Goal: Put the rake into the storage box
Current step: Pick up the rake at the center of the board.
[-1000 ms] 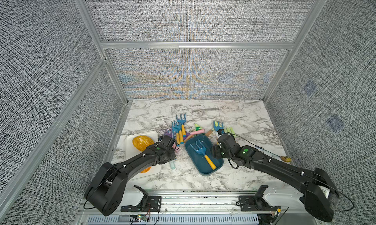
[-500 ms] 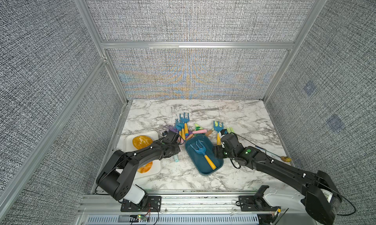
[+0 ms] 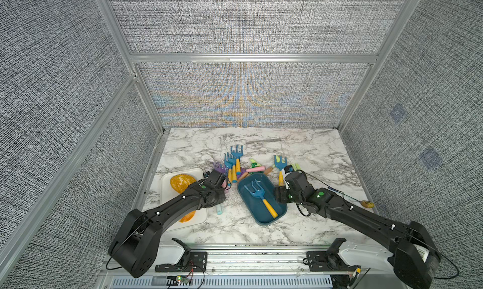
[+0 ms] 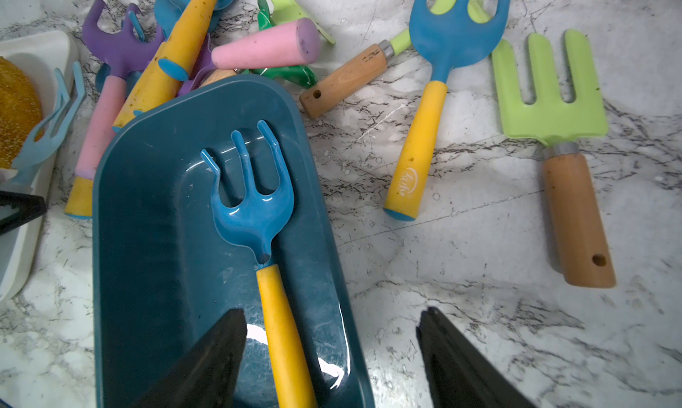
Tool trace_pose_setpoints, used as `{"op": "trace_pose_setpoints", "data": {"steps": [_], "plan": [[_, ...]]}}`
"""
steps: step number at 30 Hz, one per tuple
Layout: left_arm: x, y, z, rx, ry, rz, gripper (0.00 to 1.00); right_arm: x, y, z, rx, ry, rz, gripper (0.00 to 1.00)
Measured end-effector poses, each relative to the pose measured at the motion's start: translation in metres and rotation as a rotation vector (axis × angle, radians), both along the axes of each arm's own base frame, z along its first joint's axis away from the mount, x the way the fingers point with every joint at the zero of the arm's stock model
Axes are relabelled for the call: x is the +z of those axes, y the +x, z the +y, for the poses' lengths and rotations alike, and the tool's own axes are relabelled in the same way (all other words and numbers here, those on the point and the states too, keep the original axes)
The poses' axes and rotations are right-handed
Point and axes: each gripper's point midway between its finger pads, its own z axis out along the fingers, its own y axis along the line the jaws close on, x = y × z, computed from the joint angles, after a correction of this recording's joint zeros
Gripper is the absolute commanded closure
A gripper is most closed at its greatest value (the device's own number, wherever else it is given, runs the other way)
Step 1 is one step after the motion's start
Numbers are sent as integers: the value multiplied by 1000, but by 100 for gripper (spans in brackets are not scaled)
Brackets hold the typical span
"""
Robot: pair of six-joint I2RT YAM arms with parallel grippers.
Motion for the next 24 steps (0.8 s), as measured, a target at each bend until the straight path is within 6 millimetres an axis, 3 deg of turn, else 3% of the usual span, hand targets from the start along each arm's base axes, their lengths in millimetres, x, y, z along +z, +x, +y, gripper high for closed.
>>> {"op": "trace_pose_setpoints", "data": {"steps": [5,9,15,24], "plan": [[10,-6,3,-7,-8,-12,93,2,-1,1,0,11,-1,20],[23,-13,-5,-35,-44,-43,100,5,-1,1,-7,23,-5,5],[43,-34,-38,-116,-119,-83,100,8,2,-5,-35,38,-11,1],[65,-57,-103,-217,-193,-136,100,3,7,-37,-134,73,-2,1]]}}
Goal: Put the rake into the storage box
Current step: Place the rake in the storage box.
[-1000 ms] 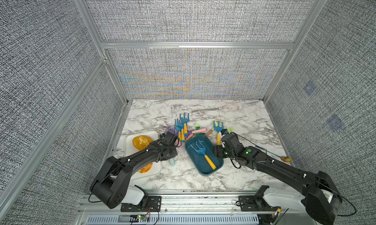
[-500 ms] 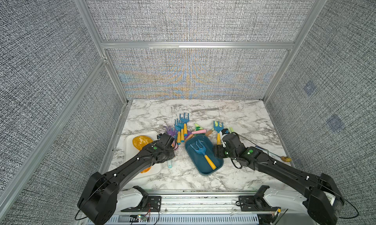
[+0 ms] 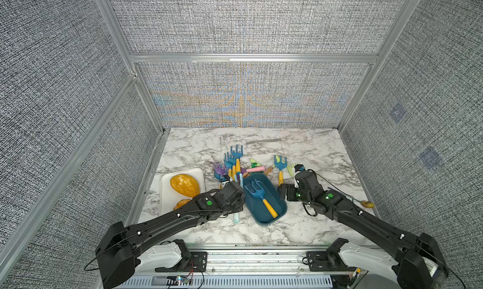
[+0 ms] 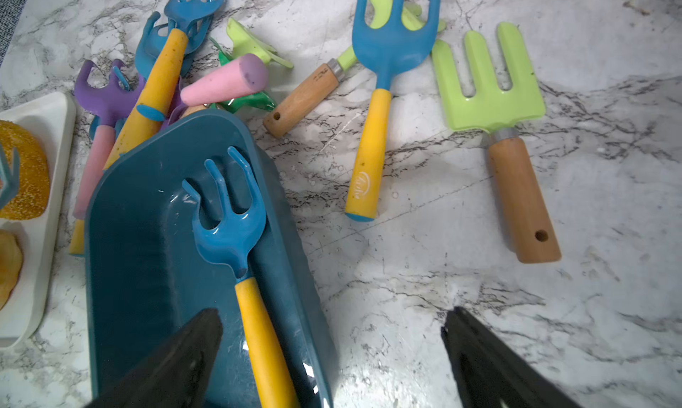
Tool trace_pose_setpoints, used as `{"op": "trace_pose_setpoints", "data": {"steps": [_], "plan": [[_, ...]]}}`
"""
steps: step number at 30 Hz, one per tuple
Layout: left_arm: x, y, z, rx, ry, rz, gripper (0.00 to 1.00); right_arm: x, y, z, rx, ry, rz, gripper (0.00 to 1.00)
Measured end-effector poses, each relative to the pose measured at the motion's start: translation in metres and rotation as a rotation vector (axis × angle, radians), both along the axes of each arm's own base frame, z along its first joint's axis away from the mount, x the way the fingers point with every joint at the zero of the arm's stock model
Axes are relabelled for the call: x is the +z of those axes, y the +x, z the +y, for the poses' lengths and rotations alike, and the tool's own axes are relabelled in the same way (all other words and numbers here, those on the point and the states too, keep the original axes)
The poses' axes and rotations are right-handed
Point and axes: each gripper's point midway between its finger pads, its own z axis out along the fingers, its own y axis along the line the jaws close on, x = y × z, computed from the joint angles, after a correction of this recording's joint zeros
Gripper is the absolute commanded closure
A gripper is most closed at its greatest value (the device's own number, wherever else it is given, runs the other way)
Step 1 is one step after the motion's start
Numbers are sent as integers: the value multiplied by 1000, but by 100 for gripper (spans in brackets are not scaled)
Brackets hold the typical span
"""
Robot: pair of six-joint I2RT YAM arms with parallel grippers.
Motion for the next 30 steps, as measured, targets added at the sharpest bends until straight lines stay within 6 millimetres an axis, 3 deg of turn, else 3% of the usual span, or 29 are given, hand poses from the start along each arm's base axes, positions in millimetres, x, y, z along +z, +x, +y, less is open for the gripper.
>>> {"op": "trace_pose_setpoints", "data": {"steps": [8,13,30], "plan": [[-7,-4,-64,-62,-28,6,100,-9,1,-15,-42,45,28,1],[-12,1,-87,-59,-45,11,100,-13,1,-14,-30,69,37,1],[-55,7,-90,76,10,85,100,-23,-3,-9,19,91,68,1]]}}
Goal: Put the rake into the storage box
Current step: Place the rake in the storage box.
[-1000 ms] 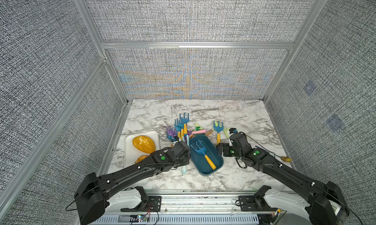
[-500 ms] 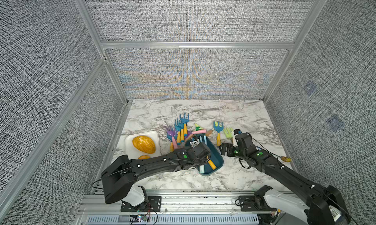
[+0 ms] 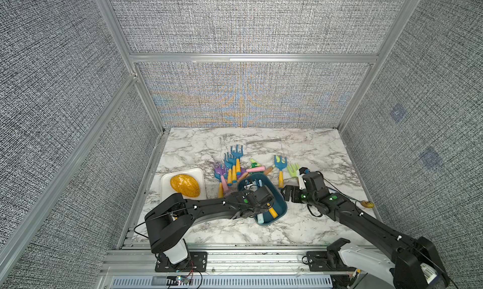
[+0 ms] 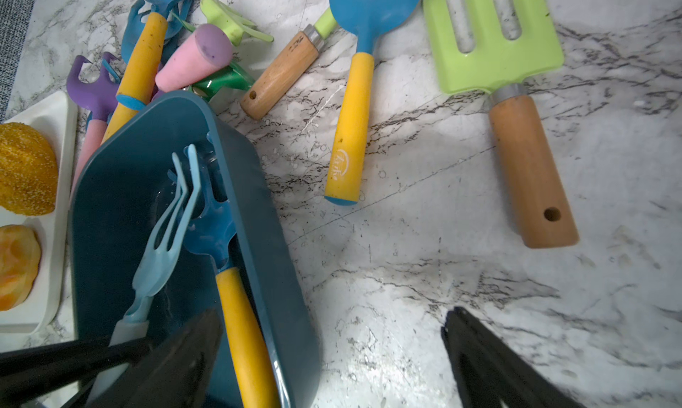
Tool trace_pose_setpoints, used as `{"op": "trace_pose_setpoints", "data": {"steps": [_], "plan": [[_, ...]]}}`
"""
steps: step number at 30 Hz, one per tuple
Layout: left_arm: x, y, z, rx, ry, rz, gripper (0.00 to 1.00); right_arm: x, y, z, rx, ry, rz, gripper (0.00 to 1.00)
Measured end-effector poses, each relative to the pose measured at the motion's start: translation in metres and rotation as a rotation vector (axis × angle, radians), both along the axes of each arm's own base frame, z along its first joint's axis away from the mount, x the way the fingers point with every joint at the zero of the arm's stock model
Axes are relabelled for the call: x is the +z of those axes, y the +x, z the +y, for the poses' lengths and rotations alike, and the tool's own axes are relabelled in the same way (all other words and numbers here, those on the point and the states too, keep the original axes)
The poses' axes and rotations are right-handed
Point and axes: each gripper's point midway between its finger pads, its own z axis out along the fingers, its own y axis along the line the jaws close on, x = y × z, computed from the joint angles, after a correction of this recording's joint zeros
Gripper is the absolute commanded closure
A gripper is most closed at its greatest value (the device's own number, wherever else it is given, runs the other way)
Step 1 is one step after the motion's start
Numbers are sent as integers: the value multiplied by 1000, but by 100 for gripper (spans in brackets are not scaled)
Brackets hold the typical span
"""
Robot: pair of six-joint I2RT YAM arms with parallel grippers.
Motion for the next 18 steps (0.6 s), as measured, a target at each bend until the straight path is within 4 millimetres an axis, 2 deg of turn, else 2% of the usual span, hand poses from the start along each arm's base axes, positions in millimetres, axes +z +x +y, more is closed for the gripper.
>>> {"op": "trace_pose_setpoints", "data": {"steps": [11,18], "plan": [[5,13,8,77,25,-9,100,-2,-2,5,27,16,14,1],[-1,20,9,107,41,-2,100,-5,-3,8,39,26,22,1]]}}
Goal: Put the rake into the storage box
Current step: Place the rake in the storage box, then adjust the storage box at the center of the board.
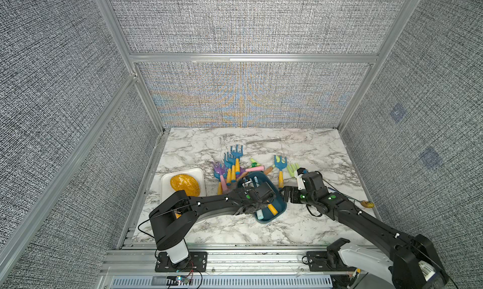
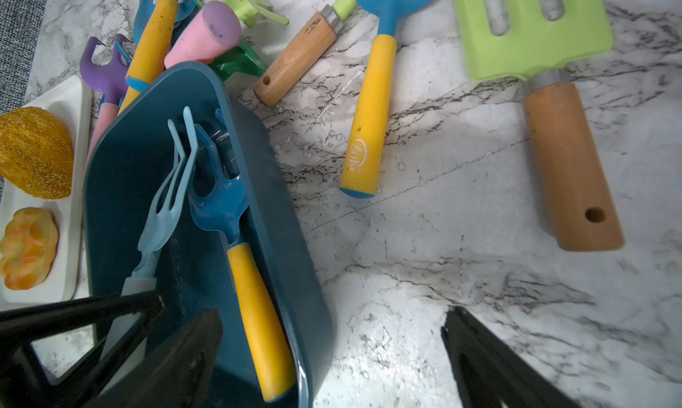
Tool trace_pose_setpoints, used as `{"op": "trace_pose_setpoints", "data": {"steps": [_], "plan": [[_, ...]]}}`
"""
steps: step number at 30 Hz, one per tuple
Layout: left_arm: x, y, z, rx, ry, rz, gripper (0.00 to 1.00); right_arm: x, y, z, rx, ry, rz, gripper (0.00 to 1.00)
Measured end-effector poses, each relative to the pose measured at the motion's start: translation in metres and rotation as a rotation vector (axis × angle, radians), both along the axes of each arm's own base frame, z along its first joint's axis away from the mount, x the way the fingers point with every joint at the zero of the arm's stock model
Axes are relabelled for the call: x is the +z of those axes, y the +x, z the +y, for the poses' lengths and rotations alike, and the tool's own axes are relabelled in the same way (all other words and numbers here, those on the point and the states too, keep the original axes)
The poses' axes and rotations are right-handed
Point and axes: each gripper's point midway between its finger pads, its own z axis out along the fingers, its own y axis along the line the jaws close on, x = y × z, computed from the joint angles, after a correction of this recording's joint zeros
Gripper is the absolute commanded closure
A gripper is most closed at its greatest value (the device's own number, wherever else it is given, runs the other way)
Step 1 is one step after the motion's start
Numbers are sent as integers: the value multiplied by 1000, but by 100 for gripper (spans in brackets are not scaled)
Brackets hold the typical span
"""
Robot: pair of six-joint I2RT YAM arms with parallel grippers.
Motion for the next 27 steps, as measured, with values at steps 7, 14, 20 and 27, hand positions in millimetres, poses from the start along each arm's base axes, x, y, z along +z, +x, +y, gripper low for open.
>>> {"op": "trace_pose_setpoints", "data": {"steps": [7,14,20,27], "plan": [[-5,5,0,11,18,11,85,-3,-2,4,22,13,13,1],[0,3,-1,-15,6,12,55,-5,-3,14,65,25,27,1],[10,-4,5,-38,-17,9,49,-2,3,37,132,27,30,2],[38,-10,17,-53,-65,-40,48,-12,3,63,209,1,53,8]]}}
